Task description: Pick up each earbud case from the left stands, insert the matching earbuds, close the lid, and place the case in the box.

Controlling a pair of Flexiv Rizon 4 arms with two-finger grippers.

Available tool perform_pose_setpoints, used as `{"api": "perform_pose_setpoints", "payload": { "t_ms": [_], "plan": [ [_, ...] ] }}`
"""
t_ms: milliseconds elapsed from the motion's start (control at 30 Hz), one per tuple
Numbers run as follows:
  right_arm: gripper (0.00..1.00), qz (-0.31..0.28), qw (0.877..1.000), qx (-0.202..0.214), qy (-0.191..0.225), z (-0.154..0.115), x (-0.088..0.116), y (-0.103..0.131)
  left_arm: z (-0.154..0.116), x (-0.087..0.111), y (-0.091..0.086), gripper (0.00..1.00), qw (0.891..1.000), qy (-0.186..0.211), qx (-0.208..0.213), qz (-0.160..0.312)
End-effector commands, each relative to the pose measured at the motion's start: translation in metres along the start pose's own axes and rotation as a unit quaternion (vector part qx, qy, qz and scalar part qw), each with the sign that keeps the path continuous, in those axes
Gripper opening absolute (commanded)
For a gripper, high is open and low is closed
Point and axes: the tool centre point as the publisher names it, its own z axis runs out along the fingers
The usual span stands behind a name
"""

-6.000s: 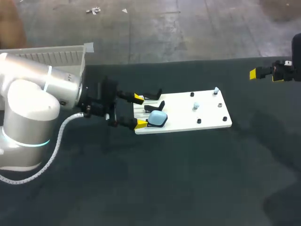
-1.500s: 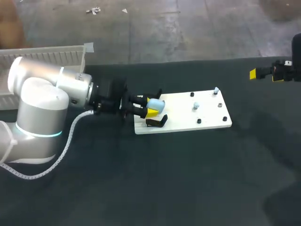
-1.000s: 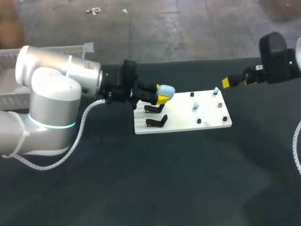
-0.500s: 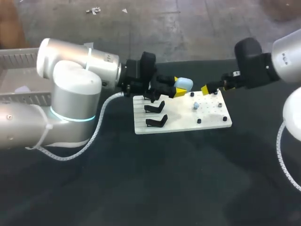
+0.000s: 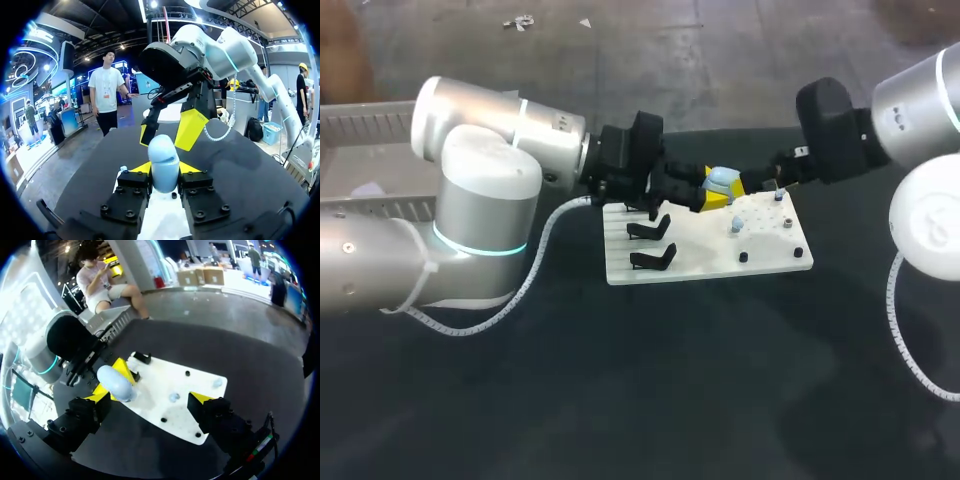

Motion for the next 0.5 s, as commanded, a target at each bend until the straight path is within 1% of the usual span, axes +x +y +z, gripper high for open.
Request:
{"api": "perform_pose_setpoints", "payload": {
  "t_ms": [33,167,233,300,333,400,433,467,500],
  "plan": [
    [1.00,-0.002,1.000,-0.022,0.002,-0.001,-0.005,-0.004,-0.003,-0.002,-0.006,0.00,1.000,-0.003,-0.002,0.005],
    [1.00,-0.006,1.000,-0.016,-0.006,-0.006,-0.008,-0.003,-0.004,-0.001,-0.009,0.00,1.000,-0.008,0.000,0.005],
    [1.00,-0.008,1.000,-0.010,-0.010,-0.010,-0.010,-0.003,-0.006,0.002,-0.008,0.00,1.000,-0.016,-0.004,-0.002],
    [1.00,-0.011,1.000,0.012,-0.008,-0.017,-0.011,-0.006,-0.009,0.005,-0.006,0.00,0.999,-0.036,-0.005,-0.010],
    [1.00,-0.012,1.000,0.019,-0.006,-0.019,-0.011,-0.008,-0.010,0.006,-0.005,0.00,0.999,-0.040,-0.008,-0.011],
    [1.00,-0.014,0.999,0.035,-0.003,-0.025,-0.012,-0.013,-0.016,0.006,-0.004,0.00,0.998,-0.063,-0.014,-0.014],
    [1.00,-0.014,0.999,0.042,-0.001,-0.027,-0.012,-0.014,-0.018,0.006,-0.004,0.00,0.997,-0.068,-0.015,-0.015],
    [1.00,-0.014,0.998,0.057,0.007,-0.029,-0.013,-0.018,-0.021,0.006,-0.003,0.00,0.996,-0.082,-0.018,-0.017],
    [1.00,-0.016,0.998,0.066,0.010,-0.031,-0.014,-0.020,-0.024,0.006,-0.002,0.00,0.996,-0.088,-0.019,-0.019]
  ]
}}
